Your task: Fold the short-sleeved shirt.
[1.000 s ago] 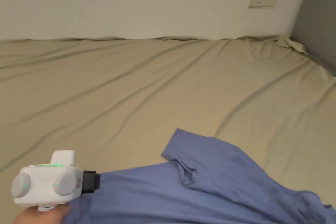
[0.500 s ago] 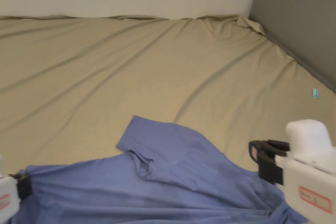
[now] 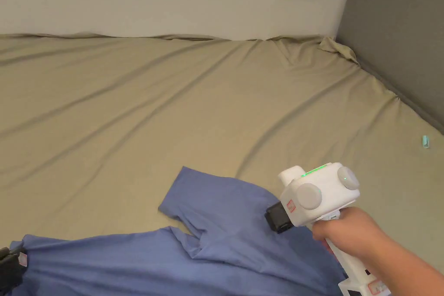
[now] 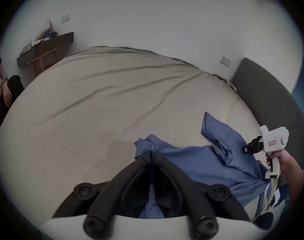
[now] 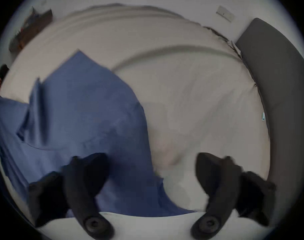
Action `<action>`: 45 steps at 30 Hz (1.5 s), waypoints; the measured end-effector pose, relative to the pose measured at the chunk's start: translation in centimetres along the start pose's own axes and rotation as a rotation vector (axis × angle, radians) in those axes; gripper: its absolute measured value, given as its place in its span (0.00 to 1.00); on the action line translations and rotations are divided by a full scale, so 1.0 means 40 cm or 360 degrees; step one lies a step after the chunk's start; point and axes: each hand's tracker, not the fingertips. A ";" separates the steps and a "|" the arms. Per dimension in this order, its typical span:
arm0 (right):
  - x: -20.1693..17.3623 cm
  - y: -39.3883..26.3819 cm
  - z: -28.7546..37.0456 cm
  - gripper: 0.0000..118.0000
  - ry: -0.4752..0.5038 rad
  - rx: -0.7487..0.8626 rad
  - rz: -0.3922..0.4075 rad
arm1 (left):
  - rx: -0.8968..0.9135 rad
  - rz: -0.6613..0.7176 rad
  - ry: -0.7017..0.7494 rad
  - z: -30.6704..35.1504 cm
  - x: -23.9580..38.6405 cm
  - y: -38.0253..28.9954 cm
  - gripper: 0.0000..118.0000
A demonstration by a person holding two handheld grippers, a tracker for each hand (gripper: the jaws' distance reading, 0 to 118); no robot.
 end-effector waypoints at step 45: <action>0.326 0.639 1.290 0.04 -0.0293 0.1184 -0.0492 | 0.0676 -0.0136 0.0054 0.457 0.045 1.203 0.01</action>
